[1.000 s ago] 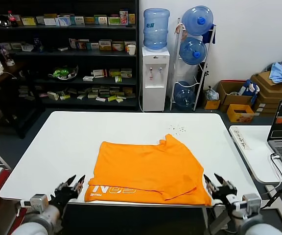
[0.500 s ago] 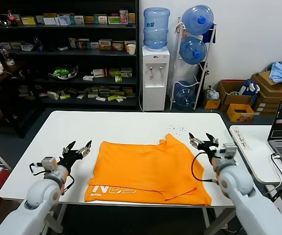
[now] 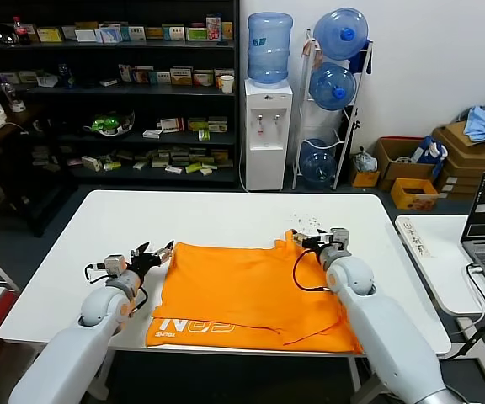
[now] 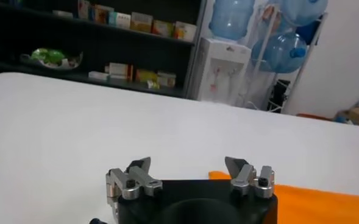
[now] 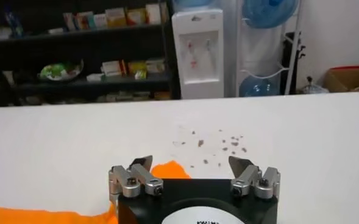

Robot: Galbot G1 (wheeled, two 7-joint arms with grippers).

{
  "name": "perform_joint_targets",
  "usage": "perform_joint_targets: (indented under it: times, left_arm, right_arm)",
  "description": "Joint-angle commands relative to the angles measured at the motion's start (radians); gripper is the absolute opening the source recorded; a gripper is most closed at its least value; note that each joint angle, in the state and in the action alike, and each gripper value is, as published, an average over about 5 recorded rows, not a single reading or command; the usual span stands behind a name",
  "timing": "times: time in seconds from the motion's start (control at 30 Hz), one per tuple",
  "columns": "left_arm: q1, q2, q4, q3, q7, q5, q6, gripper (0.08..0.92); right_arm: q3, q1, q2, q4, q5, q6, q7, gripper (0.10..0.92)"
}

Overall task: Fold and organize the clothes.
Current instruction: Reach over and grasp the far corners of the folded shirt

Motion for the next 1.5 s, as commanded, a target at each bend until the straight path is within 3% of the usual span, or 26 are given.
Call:
perform_joint_targets:
  times: [0.03,0.57,0.77,1.0,1.5]
  left_arm:
    - [-0.067,-0.027,0.073,0.073,0.007,0.004,0.03,0.823]
    - [-0.081,-0.035,0.078,0.093,0.003,0.006,0.031,0.823]
    - [-0.093,-0.042,0.099,0.115,-0.009,0.019,0.041,0.822]
    - [-0.1,-0.046,0.115,0.125,-0.025,0.045,0.048,0.715]
    - [-0.077,-0.043,0.096,0.103,-0.021,0.057,0.014,0.264]
  right_arm:
    - [-0.04,0.062,0.06,-0.117,-0.041,-0.037,-0.015,0.823]
    - [-0.023,0.012,0.001,-0.045,-0.034,-0.067,0.013,0.823]
    - [-0.021,0.008,-0.005,-0.047,-0.026,-0.076,0.01,0.787]
    - [-0.023,-0.002,-0.011,-0.03,-0.014,-0.075,0.01,0.596]
    - [-0.016,-0.03,-0.017,0.016,-0.002,0.011,0.008,0.169]
